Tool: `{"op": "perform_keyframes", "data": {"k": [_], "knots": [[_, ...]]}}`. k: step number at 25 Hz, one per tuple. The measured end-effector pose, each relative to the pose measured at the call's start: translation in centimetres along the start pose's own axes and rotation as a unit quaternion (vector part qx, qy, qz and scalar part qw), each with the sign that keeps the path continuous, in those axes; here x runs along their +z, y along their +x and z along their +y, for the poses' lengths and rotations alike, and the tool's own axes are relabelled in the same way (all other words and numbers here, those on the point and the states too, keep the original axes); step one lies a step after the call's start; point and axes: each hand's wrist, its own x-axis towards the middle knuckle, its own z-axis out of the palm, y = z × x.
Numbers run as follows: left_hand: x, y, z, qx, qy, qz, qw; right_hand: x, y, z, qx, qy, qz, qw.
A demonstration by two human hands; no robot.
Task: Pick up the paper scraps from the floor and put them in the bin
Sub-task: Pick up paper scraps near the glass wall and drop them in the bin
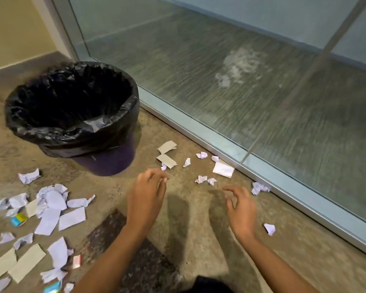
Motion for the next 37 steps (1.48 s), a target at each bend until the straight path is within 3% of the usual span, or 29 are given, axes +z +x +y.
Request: {"op": "perform_keyframes", "data": {"k": [6, 8, 13, 19, 24, 26, 29, 33, 37], "knots": [[7.3, -1.5, -1.2, -0.019, 0.073, -0.125, 0.989, -1.4, -4.9, 12.5, 0.207, -0.169, 0.003, 0.964], [9.0, -1.2, -1.5, -0.059, 0.098, -0.176, 0.978, -1.6, -4.8, 13.6, 0.254, -0.158, 0.014, 0.954], [13.2, 0.3, -1.6, -0.136, 0.156, -0.277, 0.938, 1.1, -3.2, 12.1, 0.143, -0.072, 0.007, 0.987], [18.1, 1.6, 1.5, -0.031, 0.131, -0.298, 0.945, 4.8, 1.1, 9.3, 0.067, -0.066, -0.024, 0.995], [20.5, 2.7, 3.1, 0.080, 0.122, -0.363, 0.920, 4.1, 5.1, 11.8, 0.277, -0.123, 0.023, 0.953], [20.6, 2.7, 2.9, 0.074, 0.112, -0.349, 0.927, 3.8, 5.7, 12.9, 0.246, -0.102, 0.018, 0.964], [20.5, 2.2, 1.7, 0.037, 0.037, -0.252, 0.966, 3.8, 5.7, 13.5, 0.161, -0.094, 0.022, 0.982], [20.4, 3.6, -0.1, 0.069, 0.023, -0.198, 0.977, 4.1, 5.1, 13.6, 0.057, -0.119, 0.057, 0.990], [20.1, 4.4, -0.2, 0.043, -0.027, -0.172, 0.984, 5.0, 5.4, 13.7, 0.139, -0.129, 0.051, 0.981]]}}
